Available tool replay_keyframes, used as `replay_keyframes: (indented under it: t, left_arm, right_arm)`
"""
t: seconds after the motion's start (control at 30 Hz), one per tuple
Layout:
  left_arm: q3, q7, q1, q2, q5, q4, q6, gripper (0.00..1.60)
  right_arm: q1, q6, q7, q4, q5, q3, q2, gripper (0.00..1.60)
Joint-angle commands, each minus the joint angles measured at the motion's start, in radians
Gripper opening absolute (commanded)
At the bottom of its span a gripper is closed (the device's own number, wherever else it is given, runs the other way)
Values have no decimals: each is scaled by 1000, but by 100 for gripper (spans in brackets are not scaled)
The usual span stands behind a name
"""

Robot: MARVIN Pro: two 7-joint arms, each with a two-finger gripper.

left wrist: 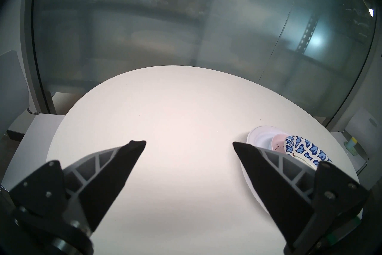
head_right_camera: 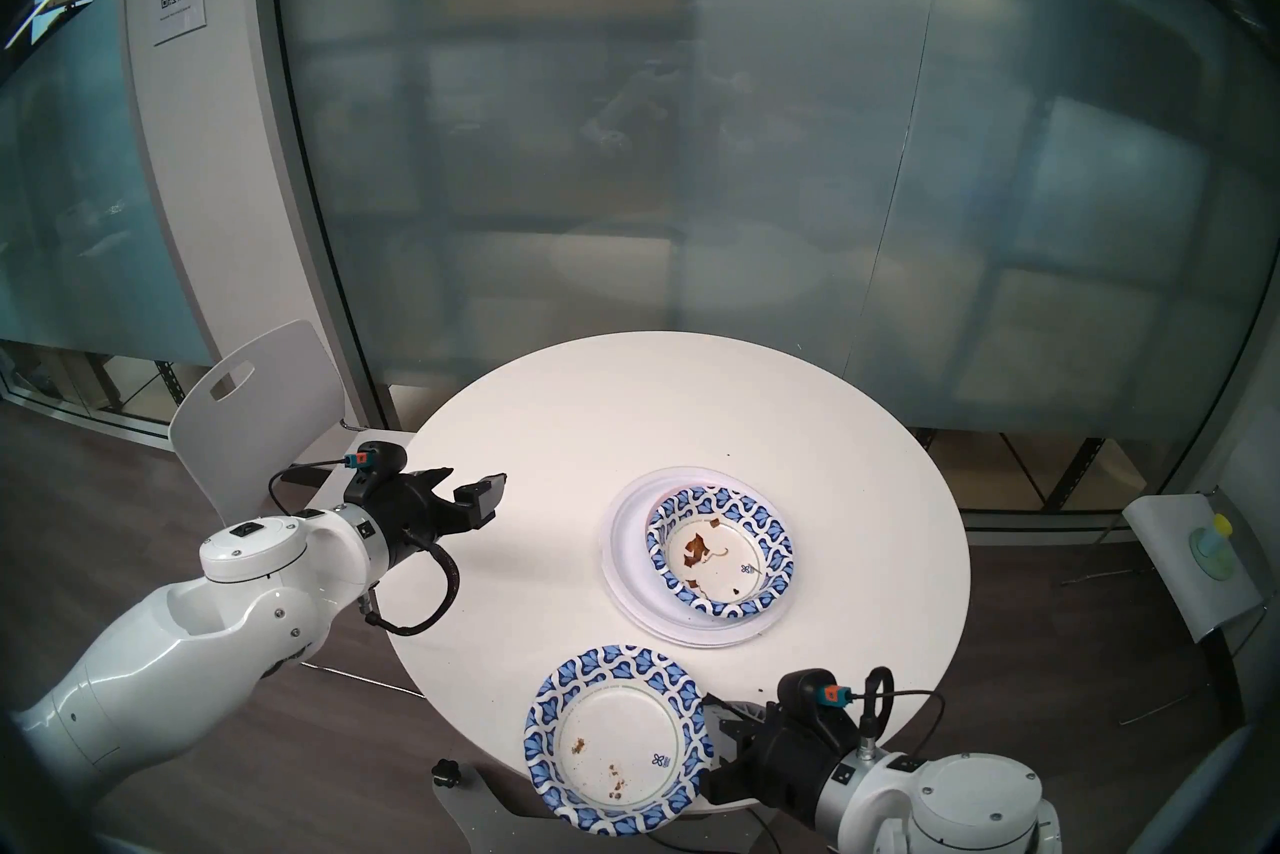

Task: Stack the plates into one stack

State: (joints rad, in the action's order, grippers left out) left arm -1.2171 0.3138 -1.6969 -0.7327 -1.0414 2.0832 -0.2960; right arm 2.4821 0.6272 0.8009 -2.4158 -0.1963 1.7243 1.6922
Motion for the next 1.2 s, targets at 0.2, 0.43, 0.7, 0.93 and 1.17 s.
replay_keyframes:
  t: [0.2, 0.43, 0.7, 0.93, 1.17]
  left_arm:
    - [34, 13, 34, -30, 26, 25, -6, 160]
    - [45, 31, 39, -33, 32, 33, -8, 160]
    - [50, 44, 38, -34, 35, 34, -4, 160]
    - [32, 49, 29, -21, 25, 43, -1, 160]
    - [16, 49, 18, -7, 9, 48, 4, 160]
  right_arm:
    - [78, -85, -30, -28, -9, -1, 30, 88]
    - [82, -87, -28, -28, 5, 18, 33, 119]
    - [65, -64, -33, -28, -4, 8, 32, 128]
    - [4, -40, -37, -8, -20, -16, 22, 125]
    - [-44, -10, -41, 34, -38, -17, 13, 118]
